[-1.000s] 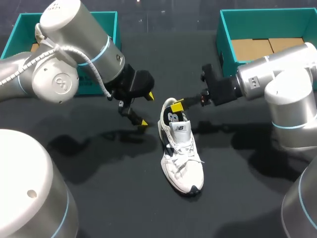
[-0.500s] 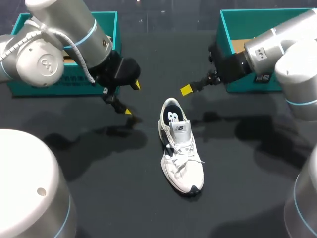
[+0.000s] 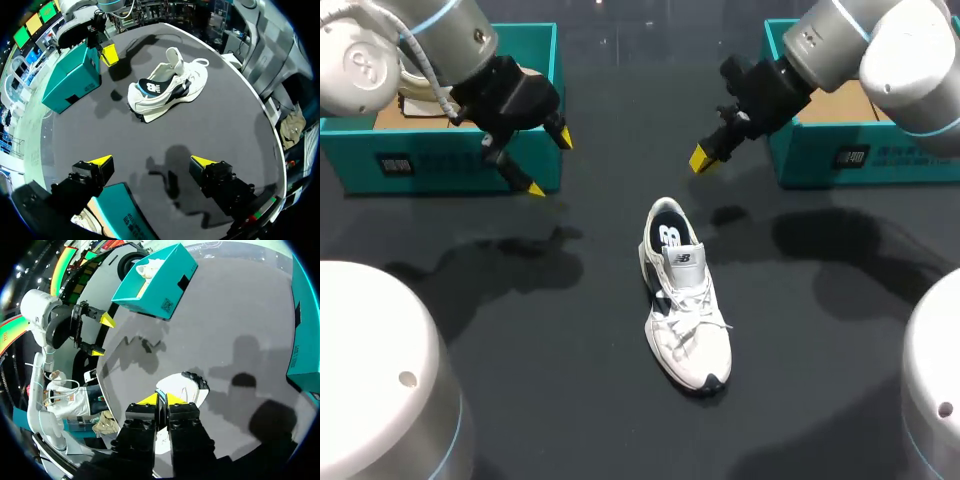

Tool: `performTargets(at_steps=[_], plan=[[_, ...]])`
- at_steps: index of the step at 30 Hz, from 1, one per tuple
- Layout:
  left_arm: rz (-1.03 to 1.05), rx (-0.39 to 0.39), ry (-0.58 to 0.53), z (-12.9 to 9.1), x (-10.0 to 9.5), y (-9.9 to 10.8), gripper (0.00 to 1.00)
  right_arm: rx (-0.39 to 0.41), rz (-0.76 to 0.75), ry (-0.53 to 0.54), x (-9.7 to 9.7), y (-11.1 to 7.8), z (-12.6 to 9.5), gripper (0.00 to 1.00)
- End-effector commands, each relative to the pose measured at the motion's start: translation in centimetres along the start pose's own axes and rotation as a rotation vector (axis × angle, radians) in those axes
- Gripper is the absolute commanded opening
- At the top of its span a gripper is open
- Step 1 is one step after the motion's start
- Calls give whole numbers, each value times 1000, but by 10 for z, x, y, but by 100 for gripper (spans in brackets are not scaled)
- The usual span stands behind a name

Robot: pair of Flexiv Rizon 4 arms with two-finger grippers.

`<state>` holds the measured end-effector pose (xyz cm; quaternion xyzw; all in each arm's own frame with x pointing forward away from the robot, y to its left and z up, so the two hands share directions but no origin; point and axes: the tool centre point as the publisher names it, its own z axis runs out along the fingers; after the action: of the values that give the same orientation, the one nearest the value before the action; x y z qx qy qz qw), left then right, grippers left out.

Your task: Take the shoe out of the shoebox, open the shoe tongue, remove and reinsert the insole, then place the shoe into the shoebox

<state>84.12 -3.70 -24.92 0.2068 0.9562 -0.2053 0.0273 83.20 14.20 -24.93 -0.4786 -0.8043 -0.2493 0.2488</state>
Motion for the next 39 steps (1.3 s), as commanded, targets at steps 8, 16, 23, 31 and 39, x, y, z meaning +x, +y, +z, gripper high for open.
performTargets(at_steps=[8,16,23,31,39], plan=[[2,2,7,-10,1,2,100,228,244,-299,8,1,-4,0],[60,-14,21,-16,-3,12,100,214,238,-299,12,-1,3,0],[182,23,59,-43,-13,50,100,114,268,-478,34,-18,27,0],[201,42,67,-48,-15,55,100,97,287,-561,27,-28,36,0],[201,42,67,-48,-15,55,100,97,287,-561,27,-28,36,0]])
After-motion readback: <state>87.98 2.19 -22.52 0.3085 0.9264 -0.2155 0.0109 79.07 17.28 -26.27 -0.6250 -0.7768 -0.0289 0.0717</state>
